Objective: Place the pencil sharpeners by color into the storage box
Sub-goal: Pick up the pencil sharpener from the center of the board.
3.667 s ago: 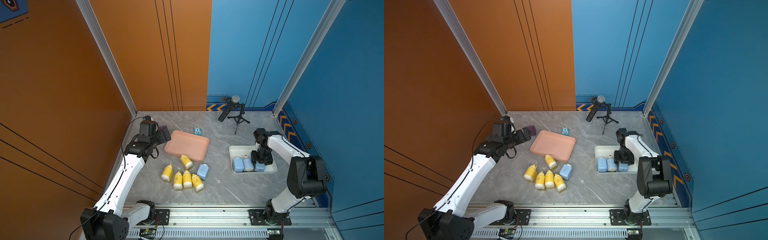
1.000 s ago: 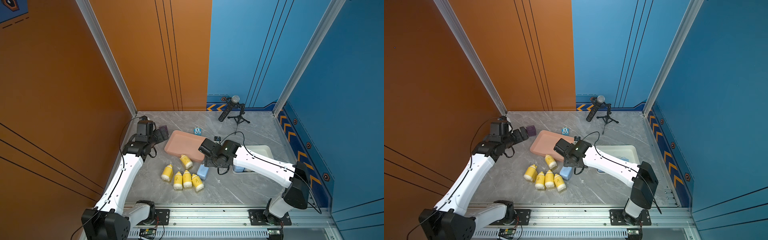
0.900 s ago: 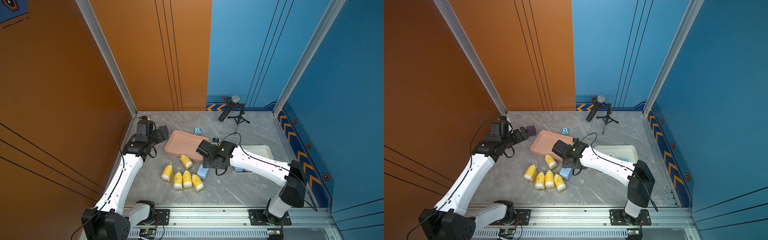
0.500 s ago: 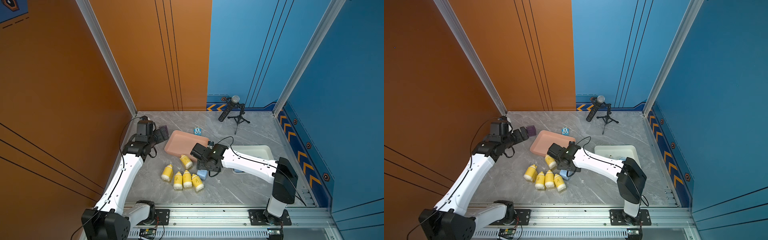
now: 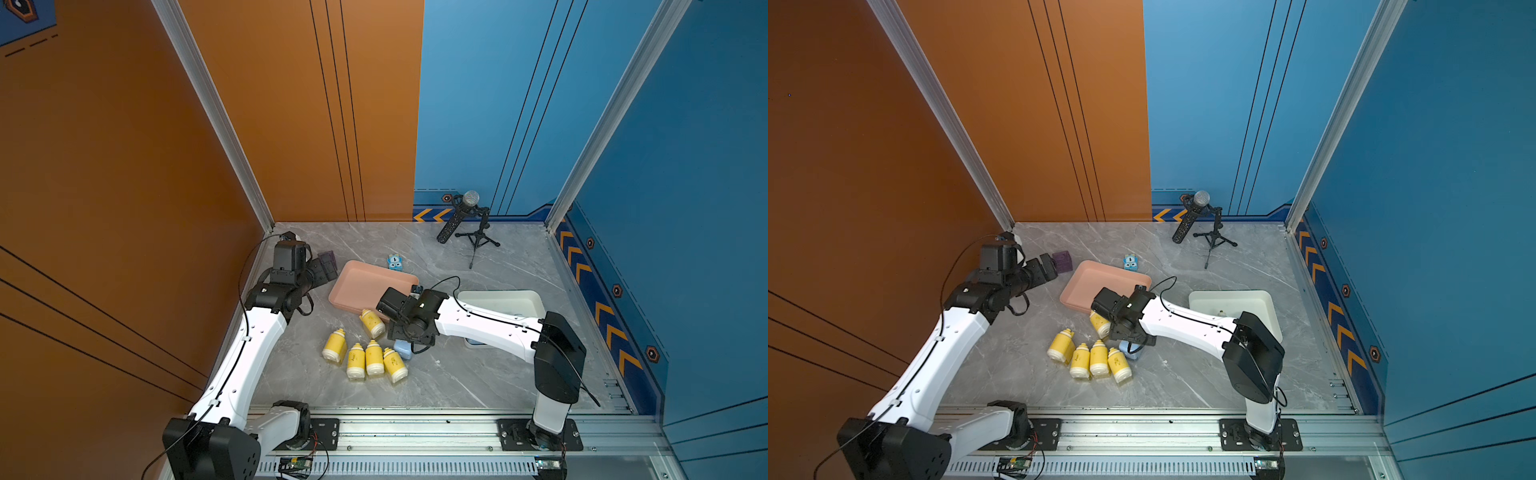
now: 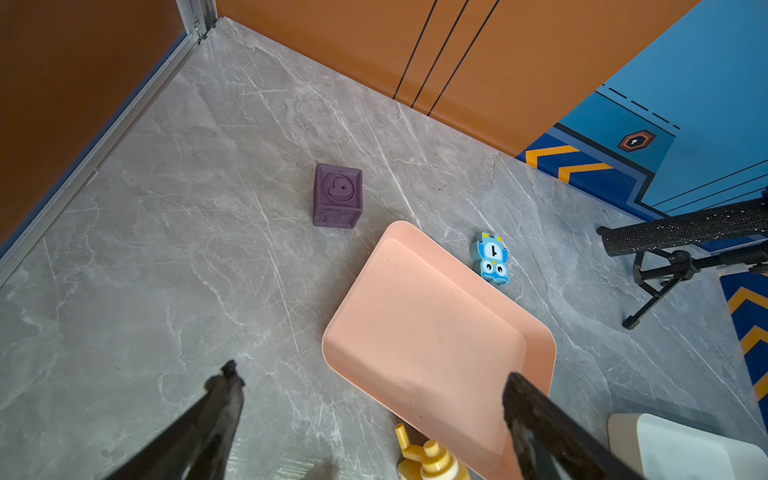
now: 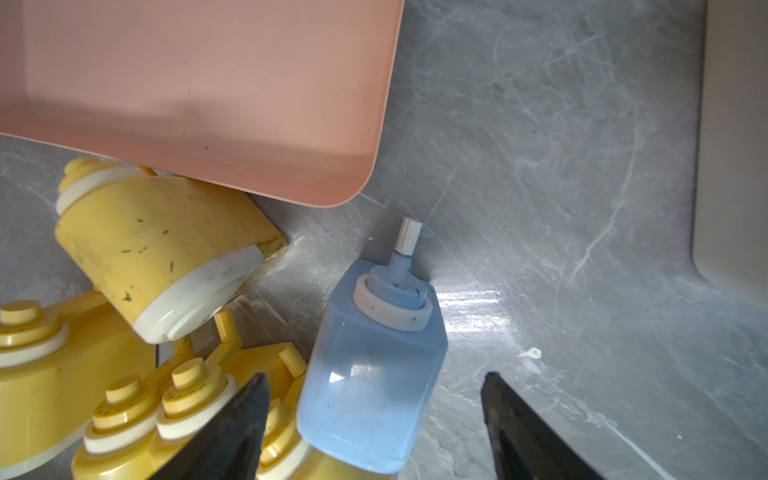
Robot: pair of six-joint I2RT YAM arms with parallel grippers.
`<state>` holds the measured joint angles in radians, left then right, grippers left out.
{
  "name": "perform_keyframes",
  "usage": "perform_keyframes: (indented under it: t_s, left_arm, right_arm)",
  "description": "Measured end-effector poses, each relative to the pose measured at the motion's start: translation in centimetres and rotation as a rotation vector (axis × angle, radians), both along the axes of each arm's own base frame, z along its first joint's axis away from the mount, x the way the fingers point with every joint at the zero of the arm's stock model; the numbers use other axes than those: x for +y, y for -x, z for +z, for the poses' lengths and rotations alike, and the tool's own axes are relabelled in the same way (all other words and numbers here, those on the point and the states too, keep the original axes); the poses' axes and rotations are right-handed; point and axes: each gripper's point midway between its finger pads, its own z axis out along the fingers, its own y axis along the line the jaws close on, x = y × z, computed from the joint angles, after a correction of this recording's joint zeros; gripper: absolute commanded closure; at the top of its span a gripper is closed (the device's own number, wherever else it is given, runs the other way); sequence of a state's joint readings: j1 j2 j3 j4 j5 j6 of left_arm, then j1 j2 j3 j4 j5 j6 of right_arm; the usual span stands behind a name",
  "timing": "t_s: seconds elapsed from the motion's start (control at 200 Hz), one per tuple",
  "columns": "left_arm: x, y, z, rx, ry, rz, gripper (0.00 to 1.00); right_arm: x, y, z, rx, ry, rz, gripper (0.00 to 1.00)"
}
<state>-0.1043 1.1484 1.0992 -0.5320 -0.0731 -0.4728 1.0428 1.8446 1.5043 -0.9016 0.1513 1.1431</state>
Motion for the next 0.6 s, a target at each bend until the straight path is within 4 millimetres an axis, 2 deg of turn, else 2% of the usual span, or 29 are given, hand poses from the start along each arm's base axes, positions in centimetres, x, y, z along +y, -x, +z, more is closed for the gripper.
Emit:
perform_keyframes:
  t_s: [0.285, 0.601]
  left_arm:
    - [0.0, 0.0, 0.0, 0.000, 0.000, 0.000, 0.02]
    - [0.0, 0.0, 0.0, 0.000, 0.000, 0.000, 0.02]
  right_arm:
    - [0.4, 0.2, -1.6, 0.032, 0.015, 0.001, 0.21]
    - [0.9, 0.1, -2.2, 0.038, 0.003, -0.001, 0.24]
